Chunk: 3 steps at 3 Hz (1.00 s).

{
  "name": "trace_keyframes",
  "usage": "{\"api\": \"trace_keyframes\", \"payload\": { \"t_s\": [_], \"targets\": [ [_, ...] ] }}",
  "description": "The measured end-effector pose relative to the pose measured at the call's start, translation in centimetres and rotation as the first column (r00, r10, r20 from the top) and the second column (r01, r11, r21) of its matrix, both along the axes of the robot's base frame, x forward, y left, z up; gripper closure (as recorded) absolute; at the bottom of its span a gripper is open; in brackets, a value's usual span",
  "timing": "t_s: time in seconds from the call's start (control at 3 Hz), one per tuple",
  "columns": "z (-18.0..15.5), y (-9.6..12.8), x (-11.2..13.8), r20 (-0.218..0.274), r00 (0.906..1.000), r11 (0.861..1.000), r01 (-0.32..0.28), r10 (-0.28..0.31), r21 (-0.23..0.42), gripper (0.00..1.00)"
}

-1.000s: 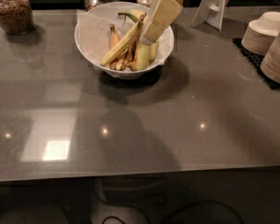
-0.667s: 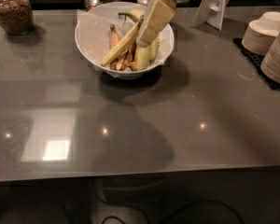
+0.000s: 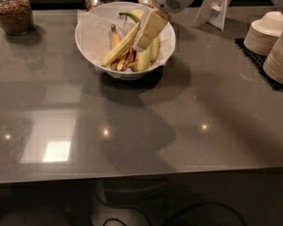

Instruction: Pick banana from white bowl

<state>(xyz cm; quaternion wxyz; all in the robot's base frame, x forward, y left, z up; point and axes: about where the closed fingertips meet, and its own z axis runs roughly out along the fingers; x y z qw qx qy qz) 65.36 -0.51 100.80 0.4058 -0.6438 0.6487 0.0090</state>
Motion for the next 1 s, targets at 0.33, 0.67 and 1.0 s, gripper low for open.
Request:
{"api": "trace_keyframes", "payload": {
  "t_s": [0.33, 0.67, 1.0],
  "targets": [
    [-2.0, 0.3, 1.4, -0.013, 0.9998, 1.0, 0.017, -0.017, 0.018, 0.0],
    [-3.6, 0.7, 2.6, -0.025, 0.9993, 0.999, 0.029, -0.028, 0.036, 0.0],
    [-4.6, 1.1, 3.6, -0.029, 0.999, 0.998, 0.035, -0.033, 0.052, 0.0]
  ]
}}
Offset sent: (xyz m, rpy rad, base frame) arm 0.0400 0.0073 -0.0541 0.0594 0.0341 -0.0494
